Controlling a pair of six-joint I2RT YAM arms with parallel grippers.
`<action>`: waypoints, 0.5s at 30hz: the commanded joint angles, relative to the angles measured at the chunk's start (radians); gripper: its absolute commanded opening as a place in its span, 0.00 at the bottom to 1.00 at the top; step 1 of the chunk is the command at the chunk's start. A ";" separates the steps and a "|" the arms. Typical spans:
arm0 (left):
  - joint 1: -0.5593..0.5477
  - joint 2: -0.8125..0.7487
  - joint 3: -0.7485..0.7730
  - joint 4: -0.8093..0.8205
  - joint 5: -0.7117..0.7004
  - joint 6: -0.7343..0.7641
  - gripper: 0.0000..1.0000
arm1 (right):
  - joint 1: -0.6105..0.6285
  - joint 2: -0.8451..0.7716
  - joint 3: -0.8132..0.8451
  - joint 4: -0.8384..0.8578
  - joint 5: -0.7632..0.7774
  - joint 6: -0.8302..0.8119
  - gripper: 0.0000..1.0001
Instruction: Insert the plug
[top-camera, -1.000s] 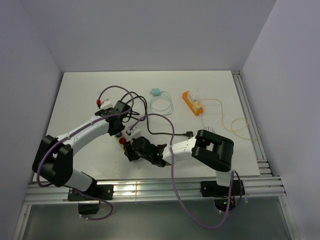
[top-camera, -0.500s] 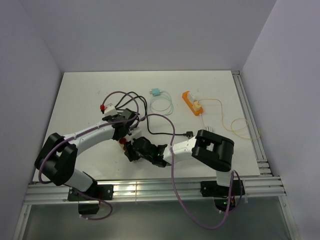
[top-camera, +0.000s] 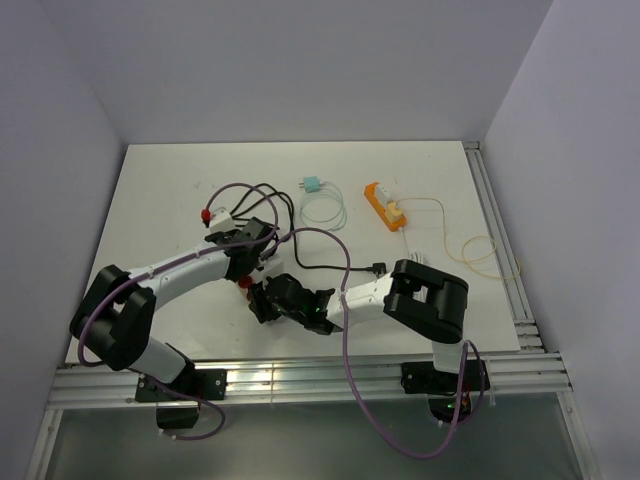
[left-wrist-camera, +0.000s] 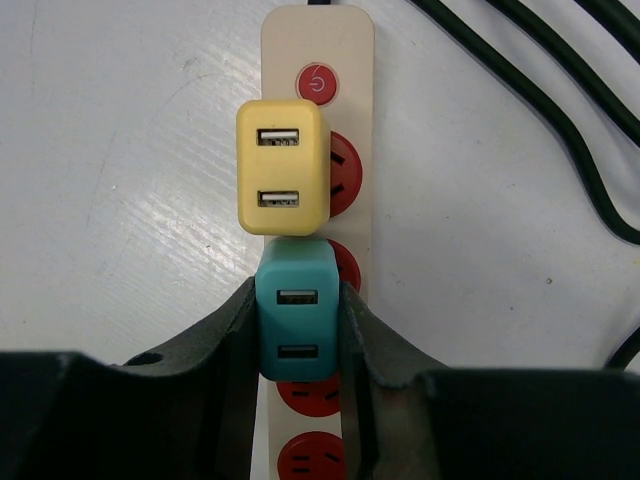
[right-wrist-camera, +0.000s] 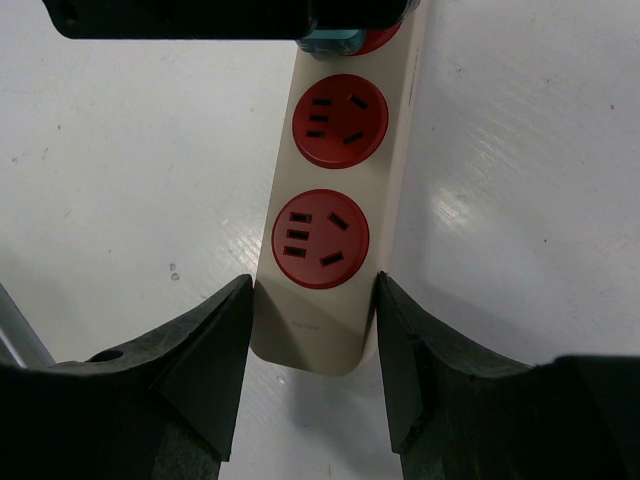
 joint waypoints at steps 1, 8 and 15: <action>-0.011 0.030 -0.047 -0.087 0.289 -0.011 0.08 | 0.012 0.002 -0.021 -0.070 -0.061 0.018 0.00; -0.011 -0.091 0.049 -0.173 0.271 0.024 0.69 | 0.012 0.007 -0.012 -0.073 -0.055 0.026 0.00; -0.011 -0.234 0.183 -0.340 0.199 0.008 0.87 | 0.012 0.009 -0.001 -0.089 -0.049 0.040 0.00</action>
